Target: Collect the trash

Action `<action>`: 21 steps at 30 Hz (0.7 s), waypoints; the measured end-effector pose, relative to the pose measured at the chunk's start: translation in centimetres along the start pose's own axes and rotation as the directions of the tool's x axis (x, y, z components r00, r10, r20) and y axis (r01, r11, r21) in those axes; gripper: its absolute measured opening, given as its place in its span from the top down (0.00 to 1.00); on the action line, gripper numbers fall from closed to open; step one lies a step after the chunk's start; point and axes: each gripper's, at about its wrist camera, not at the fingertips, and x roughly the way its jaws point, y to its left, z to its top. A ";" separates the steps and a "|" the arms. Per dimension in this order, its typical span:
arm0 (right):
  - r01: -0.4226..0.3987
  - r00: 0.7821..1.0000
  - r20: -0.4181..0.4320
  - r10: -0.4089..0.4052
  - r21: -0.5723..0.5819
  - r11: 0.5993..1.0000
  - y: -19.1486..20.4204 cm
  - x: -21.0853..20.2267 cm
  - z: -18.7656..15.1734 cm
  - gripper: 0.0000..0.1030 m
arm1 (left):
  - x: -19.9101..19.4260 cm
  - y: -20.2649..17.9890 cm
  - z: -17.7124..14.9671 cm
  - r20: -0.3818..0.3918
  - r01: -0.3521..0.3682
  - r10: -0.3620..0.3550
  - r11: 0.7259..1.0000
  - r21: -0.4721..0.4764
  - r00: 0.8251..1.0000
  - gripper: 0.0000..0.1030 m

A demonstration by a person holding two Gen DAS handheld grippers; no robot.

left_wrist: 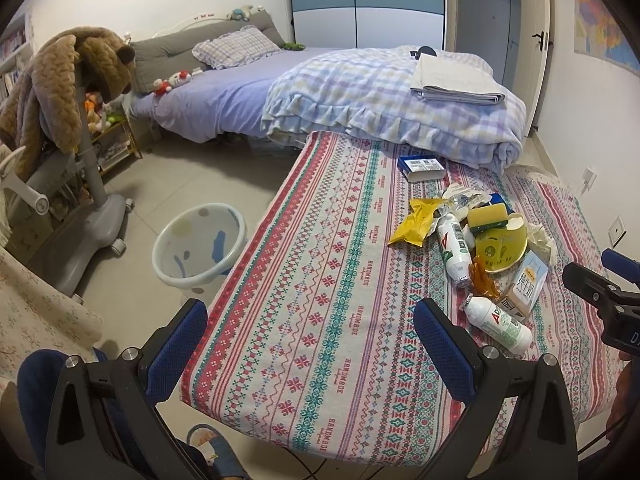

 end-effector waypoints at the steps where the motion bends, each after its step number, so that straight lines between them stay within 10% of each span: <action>1: 0.006 1.000 0.006 -0.006 -0.007 1.000 0.0 0.0 0.0 0.01 | 0.0 0.0 0.0 -0.001 0.000 0.000 1.000 0.001 1.000 0.00; 14: 0.049 0.999 -0.008 -0.050 -0.048 0.998 -0.8 0.5 -0.7 0.01 | 1.3 -0.8 -0.5 -0.029 0.009 -0.008 1.000 0.020 1.000 0.00; 21: 0.103 0.994 -0.057 -0.098 0.086 0.991 -5.7 1.8 -1.1 0.01 | 5.5 -5.2 -0.5 -0.158 0.176 -0.162 0.981 0.083 0.974 0.00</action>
